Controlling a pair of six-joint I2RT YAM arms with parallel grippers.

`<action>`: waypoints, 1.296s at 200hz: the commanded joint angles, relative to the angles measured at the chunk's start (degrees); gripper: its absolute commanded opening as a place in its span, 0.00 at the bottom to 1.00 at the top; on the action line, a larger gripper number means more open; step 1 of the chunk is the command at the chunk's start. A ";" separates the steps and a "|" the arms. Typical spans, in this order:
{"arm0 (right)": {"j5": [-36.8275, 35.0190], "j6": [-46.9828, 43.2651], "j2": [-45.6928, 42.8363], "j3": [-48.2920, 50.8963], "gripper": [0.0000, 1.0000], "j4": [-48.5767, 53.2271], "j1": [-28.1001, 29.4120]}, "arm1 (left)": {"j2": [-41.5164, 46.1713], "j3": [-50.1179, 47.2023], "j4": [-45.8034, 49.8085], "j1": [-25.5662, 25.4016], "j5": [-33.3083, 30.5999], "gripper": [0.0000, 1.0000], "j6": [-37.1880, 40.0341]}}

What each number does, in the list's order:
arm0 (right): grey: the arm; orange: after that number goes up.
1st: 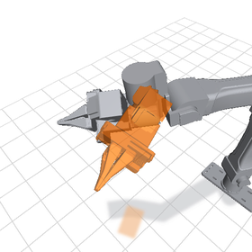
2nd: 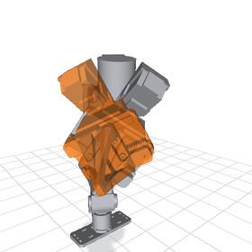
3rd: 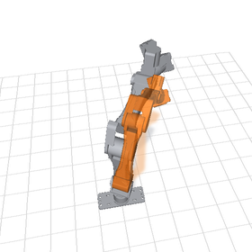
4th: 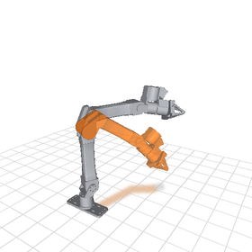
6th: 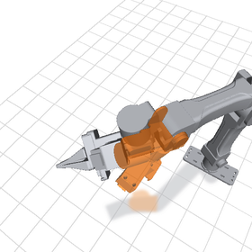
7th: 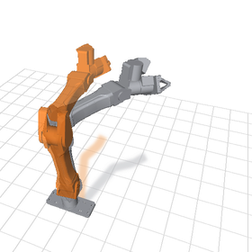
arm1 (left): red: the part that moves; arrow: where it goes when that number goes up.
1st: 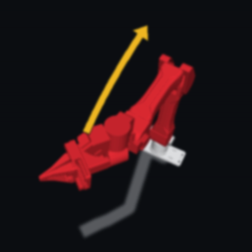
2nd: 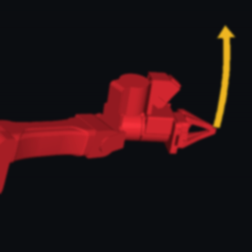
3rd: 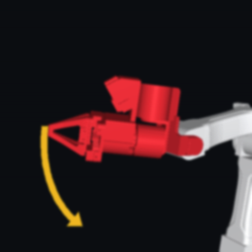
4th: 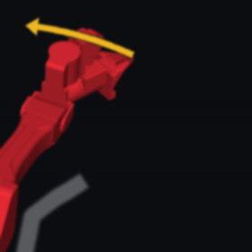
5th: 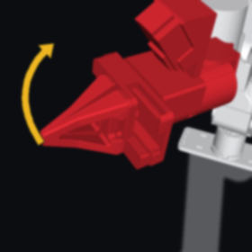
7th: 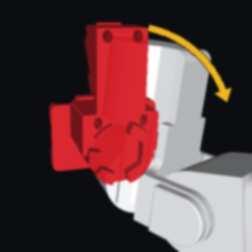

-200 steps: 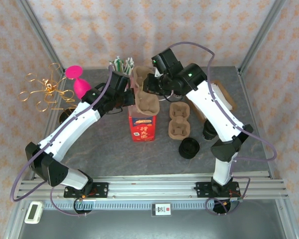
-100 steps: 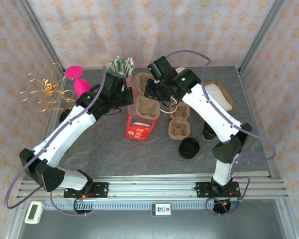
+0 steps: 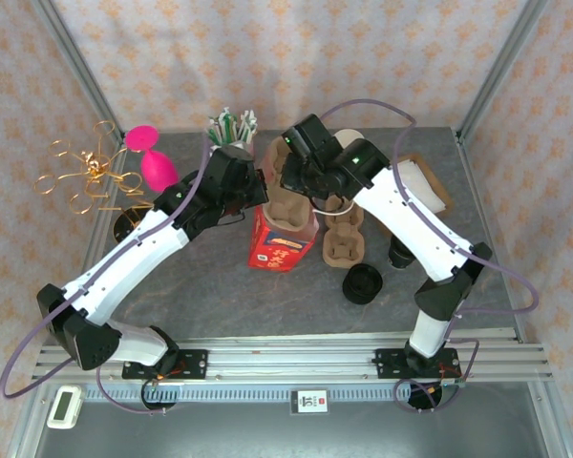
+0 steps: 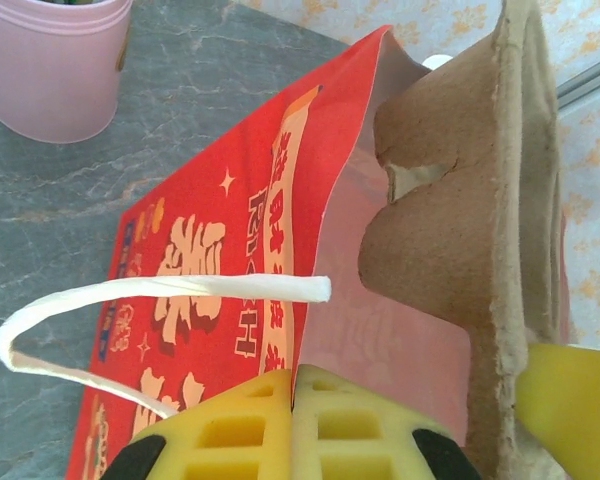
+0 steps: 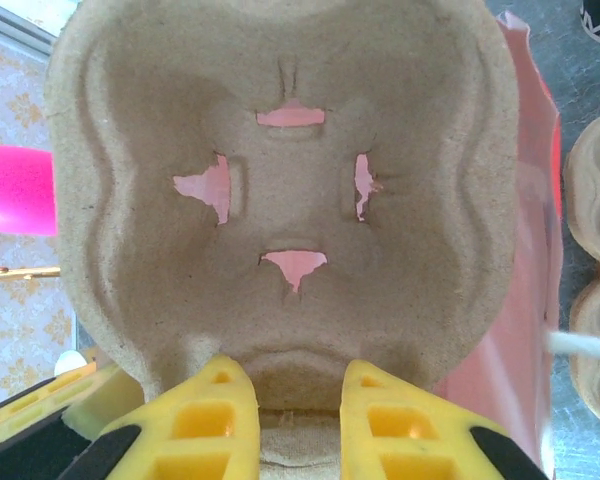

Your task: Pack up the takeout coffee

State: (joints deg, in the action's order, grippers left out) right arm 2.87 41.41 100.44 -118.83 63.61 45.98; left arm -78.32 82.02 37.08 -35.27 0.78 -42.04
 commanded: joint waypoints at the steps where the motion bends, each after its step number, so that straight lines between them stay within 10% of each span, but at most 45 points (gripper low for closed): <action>1: -3.48 2.87 0.23 -1.50 0.17 0.45 0.44 | 2.78 -2.06 -3.54 -0.42 -2.72 0.00 -4.02; 259: 4.03 -0.58 2.15 2.30 0.16 1.17 1.60 | 4.58 -4.19 -7.27 1.61 2.62 0.00 -4.44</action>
State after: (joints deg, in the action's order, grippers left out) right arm 5.26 41.85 101.14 -115.22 62.33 47.33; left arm -74.98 78.15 32.32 -34.02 2.55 -46.87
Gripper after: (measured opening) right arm 0.155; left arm 0.050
